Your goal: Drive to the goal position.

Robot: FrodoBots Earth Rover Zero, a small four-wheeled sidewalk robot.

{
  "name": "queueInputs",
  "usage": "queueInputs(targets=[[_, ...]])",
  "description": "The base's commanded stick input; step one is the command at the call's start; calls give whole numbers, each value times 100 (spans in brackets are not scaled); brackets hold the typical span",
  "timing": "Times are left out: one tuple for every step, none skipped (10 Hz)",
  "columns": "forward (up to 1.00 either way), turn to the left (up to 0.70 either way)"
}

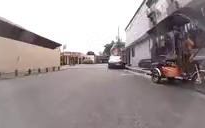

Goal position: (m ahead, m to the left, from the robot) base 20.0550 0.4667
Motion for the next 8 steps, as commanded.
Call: queueInputs(targets=[[50, -36], [50, -9], [50, 2], [50, 3], [50, 3], [50, 3], [50, 3], [50, 3]])
